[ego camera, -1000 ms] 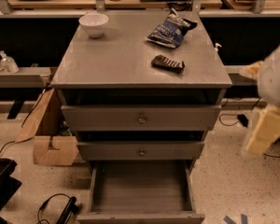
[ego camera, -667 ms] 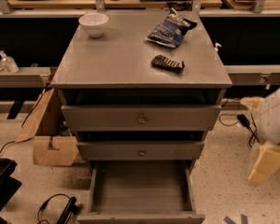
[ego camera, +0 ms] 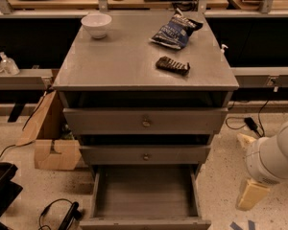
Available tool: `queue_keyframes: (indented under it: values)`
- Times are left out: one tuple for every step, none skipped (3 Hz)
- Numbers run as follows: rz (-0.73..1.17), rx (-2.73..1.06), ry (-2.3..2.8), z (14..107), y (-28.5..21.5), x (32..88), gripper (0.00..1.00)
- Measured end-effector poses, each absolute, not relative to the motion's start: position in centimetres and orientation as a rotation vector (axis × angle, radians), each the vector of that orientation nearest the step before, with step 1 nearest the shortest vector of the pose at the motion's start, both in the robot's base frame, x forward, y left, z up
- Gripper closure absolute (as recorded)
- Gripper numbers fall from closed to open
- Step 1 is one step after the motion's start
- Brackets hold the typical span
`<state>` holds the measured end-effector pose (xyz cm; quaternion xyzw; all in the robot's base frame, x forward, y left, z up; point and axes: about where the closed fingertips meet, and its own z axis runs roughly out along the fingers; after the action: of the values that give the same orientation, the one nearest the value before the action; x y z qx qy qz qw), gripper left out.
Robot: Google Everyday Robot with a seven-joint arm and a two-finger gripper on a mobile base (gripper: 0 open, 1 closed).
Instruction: Close bottom drawer
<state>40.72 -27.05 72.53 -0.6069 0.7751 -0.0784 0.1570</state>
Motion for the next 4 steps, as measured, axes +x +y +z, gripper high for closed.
queue_keyframes:
  values:
    - [-0.261,-1.712,2.204,72.2,-27.0,41.2,0.0]
    - [-0.267,-1.721,2.189,70.6,-26.2,40.5,0.03]
    - [-0.181,-1.774,2.2,61.5,-24.9,38.3,0.24]
    - [-0.09,-1.766,2.224,51.6,-25.5,35.8,0.46]
